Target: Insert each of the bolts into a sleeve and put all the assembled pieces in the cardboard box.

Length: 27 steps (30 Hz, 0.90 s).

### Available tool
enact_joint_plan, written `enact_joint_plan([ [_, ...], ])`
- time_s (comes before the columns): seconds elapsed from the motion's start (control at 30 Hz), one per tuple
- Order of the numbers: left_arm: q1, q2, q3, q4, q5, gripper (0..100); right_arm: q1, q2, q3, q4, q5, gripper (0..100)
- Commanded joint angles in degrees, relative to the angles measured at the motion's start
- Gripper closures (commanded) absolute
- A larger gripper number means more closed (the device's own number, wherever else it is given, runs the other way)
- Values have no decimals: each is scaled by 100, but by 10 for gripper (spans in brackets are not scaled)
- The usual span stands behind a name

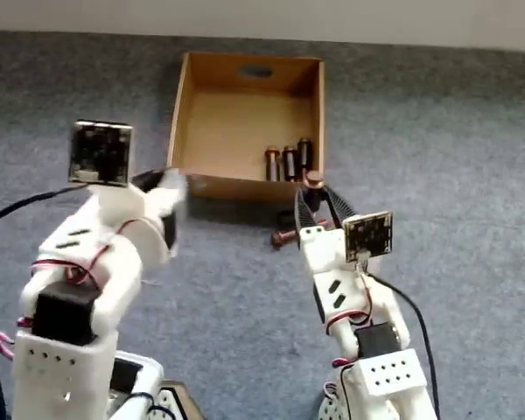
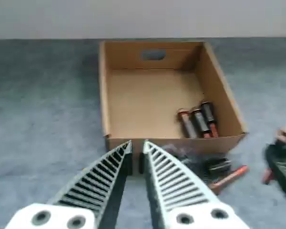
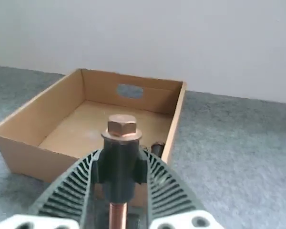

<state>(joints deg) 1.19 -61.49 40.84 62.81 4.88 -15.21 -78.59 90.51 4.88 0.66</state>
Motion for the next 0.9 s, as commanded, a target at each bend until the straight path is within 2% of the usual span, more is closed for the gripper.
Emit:
enact_joint_plan([
  [0.0,-963,207,1015,-914,-1240,987,233,-75,-936,840,26,992],
  [0.07,-1332,532,1596,-1363,-1749,992,233,-57,-1464,1437,44,992],
  [0.17,-1833,1121,2132,-1767,-1785,991,224,-48,-2211,1886,44,992],
  [0.33,-1921,2079,2519,-2145,-1811,990,92,180,-2976,1895,53,992],
  [0.43,-1921,2580,2519,-2400,-1802,990,-145,954,-3389,1903,53,992],
  [0.7,-1912,3213,2527,-2418,-1785,991,-391,3723,-4901,1903,18,992],
  [0.87,-1727,3240,2536,-2409,-1284,991,-470,5393,-6079,1903,9,992],
])
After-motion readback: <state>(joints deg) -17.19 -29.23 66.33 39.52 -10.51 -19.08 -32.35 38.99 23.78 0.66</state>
